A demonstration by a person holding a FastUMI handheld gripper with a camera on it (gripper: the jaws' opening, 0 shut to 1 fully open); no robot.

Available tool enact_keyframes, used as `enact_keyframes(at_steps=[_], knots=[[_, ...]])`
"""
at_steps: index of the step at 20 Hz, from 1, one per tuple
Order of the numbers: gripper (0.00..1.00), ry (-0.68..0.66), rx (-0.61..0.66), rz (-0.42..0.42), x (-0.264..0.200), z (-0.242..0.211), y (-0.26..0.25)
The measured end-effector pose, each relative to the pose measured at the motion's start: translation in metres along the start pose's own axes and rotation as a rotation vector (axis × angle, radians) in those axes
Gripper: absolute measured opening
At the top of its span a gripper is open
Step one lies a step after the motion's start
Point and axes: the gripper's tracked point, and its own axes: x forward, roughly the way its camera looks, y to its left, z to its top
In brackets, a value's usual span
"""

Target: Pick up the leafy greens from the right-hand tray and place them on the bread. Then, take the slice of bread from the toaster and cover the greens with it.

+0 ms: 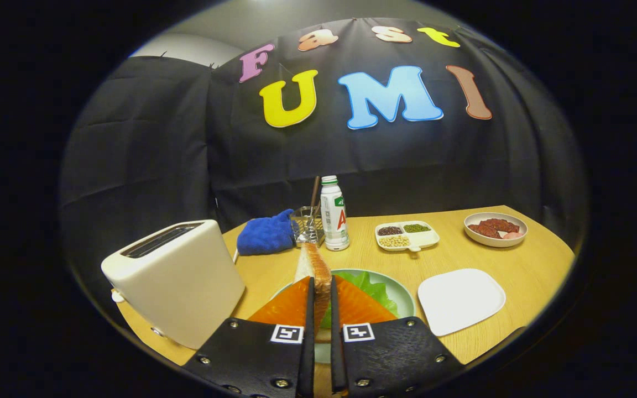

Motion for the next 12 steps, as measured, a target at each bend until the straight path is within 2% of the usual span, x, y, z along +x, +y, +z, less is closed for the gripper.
enact_keyframes(at_steps=[6,7,9,12], knots=[[0.16,0.025,-0.019,-0.045,0.004,-0.007,-0.020],[0.16,0.034,-0.028,-0.078,0.004,-0.008,-0.027],[0.29,0.044,-0.076,-0.129,0.005,-0.010,-0.040],[0.32,0.026,-0.102,-0.160,0.002,-0.007,-0.049]])
